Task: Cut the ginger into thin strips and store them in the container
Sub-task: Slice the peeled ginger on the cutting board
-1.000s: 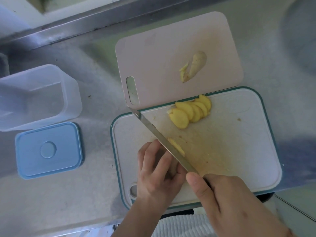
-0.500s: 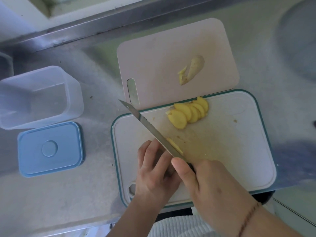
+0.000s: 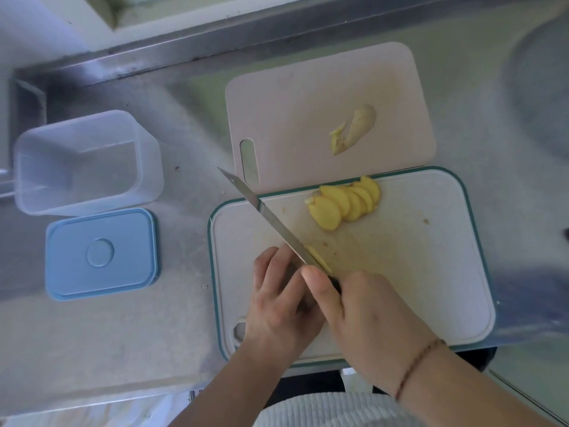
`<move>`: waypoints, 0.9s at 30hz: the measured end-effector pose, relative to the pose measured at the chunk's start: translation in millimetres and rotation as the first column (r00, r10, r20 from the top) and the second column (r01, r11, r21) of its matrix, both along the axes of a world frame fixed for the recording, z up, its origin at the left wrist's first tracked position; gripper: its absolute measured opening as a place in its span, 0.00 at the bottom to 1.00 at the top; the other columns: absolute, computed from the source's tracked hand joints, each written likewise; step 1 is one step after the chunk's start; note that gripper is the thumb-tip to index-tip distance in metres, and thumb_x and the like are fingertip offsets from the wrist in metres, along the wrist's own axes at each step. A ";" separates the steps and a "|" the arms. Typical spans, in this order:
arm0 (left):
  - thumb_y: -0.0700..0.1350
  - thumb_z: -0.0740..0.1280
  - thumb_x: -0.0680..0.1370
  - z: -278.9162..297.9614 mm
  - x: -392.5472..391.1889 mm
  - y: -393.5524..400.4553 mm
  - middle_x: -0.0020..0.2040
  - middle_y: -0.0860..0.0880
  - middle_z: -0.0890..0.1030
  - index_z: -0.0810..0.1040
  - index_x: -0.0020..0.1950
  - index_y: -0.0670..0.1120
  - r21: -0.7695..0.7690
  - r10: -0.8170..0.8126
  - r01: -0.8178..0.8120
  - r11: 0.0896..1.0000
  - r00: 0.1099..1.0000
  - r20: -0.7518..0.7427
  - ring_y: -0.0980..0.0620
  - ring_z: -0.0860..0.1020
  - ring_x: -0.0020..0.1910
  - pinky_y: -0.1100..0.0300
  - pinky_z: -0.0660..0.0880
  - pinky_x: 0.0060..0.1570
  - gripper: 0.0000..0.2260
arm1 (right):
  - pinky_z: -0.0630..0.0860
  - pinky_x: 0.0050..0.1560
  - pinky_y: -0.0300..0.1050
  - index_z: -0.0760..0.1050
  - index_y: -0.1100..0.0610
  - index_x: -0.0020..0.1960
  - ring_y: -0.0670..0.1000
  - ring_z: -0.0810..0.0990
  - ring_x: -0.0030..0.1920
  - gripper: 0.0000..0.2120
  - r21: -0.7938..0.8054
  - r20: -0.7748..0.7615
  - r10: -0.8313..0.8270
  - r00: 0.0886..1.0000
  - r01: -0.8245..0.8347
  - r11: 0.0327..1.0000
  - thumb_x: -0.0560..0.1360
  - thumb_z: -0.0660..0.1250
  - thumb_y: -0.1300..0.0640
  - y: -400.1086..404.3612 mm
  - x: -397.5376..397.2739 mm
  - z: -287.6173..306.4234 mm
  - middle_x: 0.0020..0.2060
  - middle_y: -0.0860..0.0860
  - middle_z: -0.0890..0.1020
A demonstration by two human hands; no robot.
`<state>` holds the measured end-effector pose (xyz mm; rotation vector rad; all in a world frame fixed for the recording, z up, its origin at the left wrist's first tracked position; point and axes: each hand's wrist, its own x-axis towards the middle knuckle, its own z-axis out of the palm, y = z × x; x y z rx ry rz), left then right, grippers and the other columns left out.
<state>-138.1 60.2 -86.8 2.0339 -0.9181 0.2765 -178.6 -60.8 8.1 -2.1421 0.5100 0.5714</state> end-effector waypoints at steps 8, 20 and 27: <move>0.34 0.77 0.66 -4.7 -2.7 3.0 0.57 0.44 0.81 0.78 0.53 0.47 0.087 0.012 -0.007 0.996 0.999 -0.052 0.45 0.76 0.58 0.49 0.74 0.56 0.19 | 0.70 0.34 0.39 0.65 0.52 0.28 0.44 0.74 0.29 0.33 -0.014 -0.102 -0.021 0.995 0.020 1.000 0.68 0.36 0.28 -11.7 -38.2 6.7 0.26 0.33 0.75; 0.40 0.72 0.75 -11.0 -2.9 5.9 0.53 0.40 0.81 0.78 0.43 0.43 0.088 0.035 -0.029 0.996 0.997 -0.068 0.37 0.78 0.52 0.48 0.74 0.55 0.04 | 0.67 0.31 0.38 0.67 0.52 0.27 0.45 0.73 0.27 0.35 -0.051 -0.030 -0.039 0.999 0.038 0.998 0.69 0.35 0.27 -8.1 -35.7 0.4 0.25 0.37 0.76; 0.45 0.66 0.79 -10.0 -4.4 4.5 0.56 0.42 0.77 0.77 0.44 0.43 0.084 0.023 -0.015 0.996 0.995 -0.093 0.35 0.76 0.51 0.50 0.74 0.55 0.06 | 0.65 0.27 0.38 0.67 0.53 0.28 0.47 0.70 0.23 0.34 -0.036 0.005 -0.043 0.999 0.043 0.998 0.69 0.39 0.28 1.0 -5.0 -18.9 0.20 0.50 0.70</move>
